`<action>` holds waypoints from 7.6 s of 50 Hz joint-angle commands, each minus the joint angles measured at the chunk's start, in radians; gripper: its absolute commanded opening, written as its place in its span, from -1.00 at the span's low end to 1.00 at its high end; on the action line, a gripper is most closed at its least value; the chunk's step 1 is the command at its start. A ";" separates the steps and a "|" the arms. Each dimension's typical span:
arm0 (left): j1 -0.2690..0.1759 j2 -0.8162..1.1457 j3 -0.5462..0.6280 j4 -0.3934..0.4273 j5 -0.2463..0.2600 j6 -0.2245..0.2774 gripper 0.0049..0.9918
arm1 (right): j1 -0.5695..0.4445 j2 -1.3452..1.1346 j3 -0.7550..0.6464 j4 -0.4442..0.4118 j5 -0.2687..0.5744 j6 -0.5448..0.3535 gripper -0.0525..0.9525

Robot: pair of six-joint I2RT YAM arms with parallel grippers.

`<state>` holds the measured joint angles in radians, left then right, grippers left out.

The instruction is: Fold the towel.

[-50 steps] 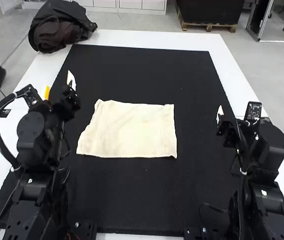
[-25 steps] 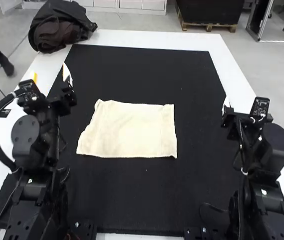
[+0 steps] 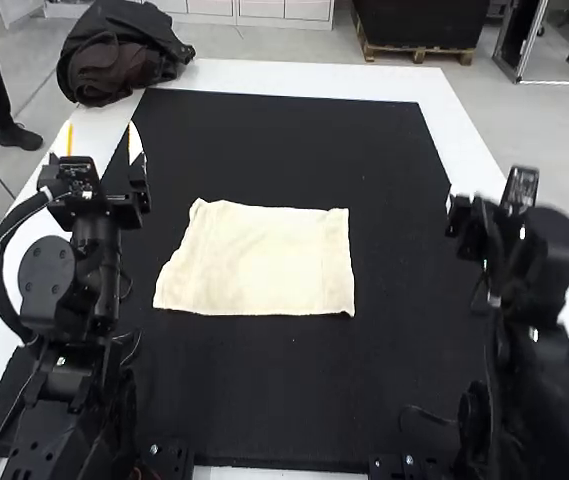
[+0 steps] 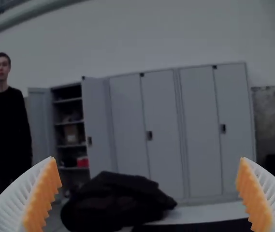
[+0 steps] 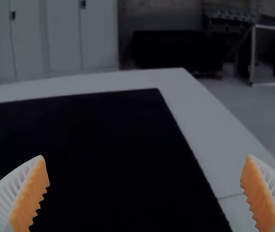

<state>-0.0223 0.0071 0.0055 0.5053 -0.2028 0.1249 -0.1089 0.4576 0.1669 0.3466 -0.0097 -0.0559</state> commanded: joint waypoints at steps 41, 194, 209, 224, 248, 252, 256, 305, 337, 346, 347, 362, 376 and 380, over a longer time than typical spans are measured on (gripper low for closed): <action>-0.068 0.740 0.375 0.027 0.175 -0.053 0.40 | 0.293 0.486 0.232 0.100 0.136 0.180 0.92; 0.128 1.927 1.028 -0.099 0.569 -0.249 0.81 | 0.367 1.630 0.818 0.227 -0.254 0.399 0.92; 0.128 1.933 1.024 -0.099 0.574 -0.252 0.81 | 0.391 1.656 0.824 0.229 -0.262 0.412 0.92; 0.128 1.933 1.004 -0.099 0.592 -0.255 0.81 | 0.414 1.679 0.836 0.221 -0.268 0.430 0.79; 0.130 1.935 0.969 -0.085 0.611 -0.255 0.81 | 0.433 1.710 0.838 0.178 -0.299 0.467 -0.43; 0.130 1.935 0.958 -0.080 0.612 -0.255 0.81 | 0.431 1.710 0.838 0.173 -0.299 0.465 -0.59; 0.130 1.938 0.949 -0.071 0.617 -0.258 0.81 | 0.425 1.710 0.835 0.173 -0.299 0.473 -0.92; 0.202 2.015 0.878 -0.082 0.724 -0.266 0.81 | 0.420 1.704 0.815 0.184 -0.311 0.464 -0.91; 0.156 2.059 0.898 -0.053 0.747 -0.312 0.80 | 0.420 1.701 0.812 0.189 -0.322 0.464 -0.91; 0.157 2.064 0.896 -0.053 0.747 -0.312 0.73 | 0.420 1.701 0.812 0.190 -0.322 0.465 -0.91; 0.157 2.065 0.896 -0.053 0.747 -0.312 0.72 | 0.420 1.701 0.812 0.190 -0.323 0.465 -0.91; 0.159 2.076 0.887 -0.056 0.757 -0.315 -0.62 | 0.420 1.701 0.809 0.192 -0.326 0.465 -0.91; 0.162 2.079 0.883 -0.034 0.752 -0.306 -0.95 | 0.420 1.696 0.804 0.196 -0.331 0.461 -0.91; 0.165 2.076 0.887 -0.028 0.749 -0.309 -0.95 | 0.420 1.690 0.801 0.204 -0.331 0.449 -0.91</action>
<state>0.1375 2.0758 0.8879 0.4652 0.5320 -0.1844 0.2935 2.1468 0.9890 0.5484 -0.3035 0.4068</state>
